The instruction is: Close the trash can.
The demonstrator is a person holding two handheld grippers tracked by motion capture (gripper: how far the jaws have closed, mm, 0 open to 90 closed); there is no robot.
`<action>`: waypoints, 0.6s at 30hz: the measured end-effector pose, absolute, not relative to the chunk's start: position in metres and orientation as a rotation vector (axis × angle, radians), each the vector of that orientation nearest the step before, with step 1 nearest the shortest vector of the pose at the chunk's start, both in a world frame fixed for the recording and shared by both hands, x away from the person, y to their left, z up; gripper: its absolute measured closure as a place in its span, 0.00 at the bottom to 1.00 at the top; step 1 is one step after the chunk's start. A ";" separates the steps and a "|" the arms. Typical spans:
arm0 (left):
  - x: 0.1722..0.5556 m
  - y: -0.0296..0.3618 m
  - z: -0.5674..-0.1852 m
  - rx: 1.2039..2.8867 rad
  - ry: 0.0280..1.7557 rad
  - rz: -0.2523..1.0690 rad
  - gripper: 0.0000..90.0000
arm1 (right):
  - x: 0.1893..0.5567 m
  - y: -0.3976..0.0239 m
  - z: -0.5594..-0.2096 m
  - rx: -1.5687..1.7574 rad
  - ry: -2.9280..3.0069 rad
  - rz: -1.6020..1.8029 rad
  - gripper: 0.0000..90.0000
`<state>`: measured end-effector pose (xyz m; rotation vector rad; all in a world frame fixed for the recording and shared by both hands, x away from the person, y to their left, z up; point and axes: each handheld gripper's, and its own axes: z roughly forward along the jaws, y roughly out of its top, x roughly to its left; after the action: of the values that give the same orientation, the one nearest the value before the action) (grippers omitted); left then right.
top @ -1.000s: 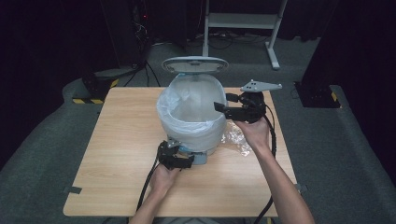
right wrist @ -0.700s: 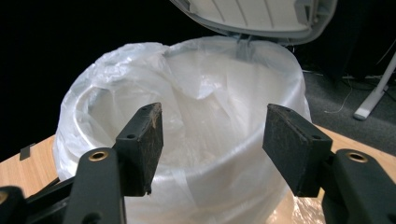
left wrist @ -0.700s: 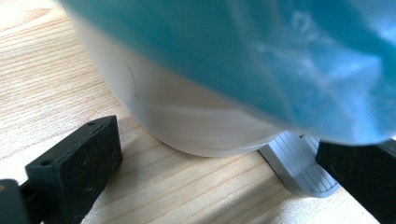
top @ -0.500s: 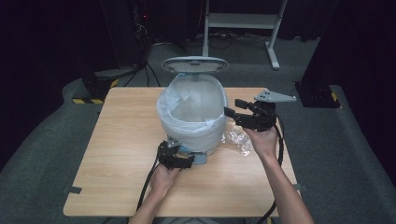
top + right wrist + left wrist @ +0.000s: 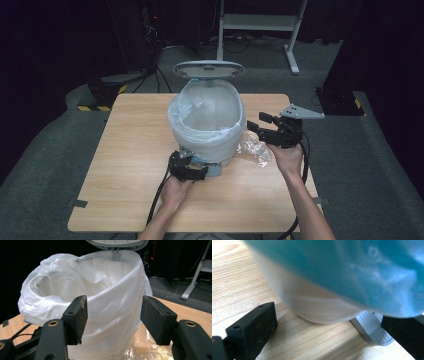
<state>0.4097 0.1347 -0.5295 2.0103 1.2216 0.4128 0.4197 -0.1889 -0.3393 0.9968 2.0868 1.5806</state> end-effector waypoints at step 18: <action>0.410 0.135 -0.530 2.010 1.221 0.413 0.00 | 0.412 -0.209 -0.370 1.102 2.012 1.547 0.35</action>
<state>0.4097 0.1347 -0.5295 2.0104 1.2214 0.4126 0.4123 -0.2094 -0.3705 1.1019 2.0116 1.5466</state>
